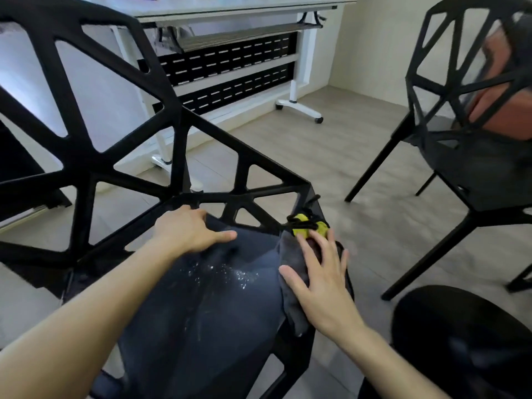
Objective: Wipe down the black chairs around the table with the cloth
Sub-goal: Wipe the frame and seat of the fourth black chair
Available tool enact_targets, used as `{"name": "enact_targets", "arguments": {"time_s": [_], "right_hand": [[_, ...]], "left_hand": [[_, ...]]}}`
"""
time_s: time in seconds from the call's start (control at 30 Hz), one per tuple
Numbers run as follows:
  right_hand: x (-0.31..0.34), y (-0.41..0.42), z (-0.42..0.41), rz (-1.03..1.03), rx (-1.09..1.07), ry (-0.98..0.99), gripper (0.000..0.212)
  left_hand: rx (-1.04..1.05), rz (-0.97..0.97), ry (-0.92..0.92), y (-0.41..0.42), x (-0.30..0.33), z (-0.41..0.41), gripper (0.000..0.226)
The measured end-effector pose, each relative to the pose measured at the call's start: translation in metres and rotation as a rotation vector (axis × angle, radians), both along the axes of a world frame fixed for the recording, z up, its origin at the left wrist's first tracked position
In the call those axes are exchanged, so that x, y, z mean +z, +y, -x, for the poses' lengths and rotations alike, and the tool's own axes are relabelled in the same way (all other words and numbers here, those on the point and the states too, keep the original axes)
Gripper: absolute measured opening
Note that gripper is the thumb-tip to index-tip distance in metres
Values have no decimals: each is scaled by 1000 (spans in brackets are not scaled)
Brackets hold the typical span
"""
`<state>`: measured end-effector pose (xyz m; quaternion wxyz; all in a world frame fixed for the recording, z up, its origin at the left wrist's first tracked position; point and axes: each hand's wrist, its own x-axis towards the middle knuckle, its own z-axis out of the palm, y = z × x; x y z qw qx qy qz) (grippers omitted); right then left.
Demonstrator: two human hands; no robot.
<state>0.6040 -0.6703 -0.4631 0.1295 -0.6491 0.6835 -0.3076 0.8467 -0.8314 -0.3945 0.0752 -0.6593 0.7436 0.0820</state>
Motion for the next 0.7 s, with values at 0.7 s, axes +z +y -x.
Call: {"name": "enact_targets", "arguments": {"time_s": [0.7], "right_hand": [[18,-101,38,14,283,388,67]], "left_hand": [[154,21,46,9,7,14,117]]}}
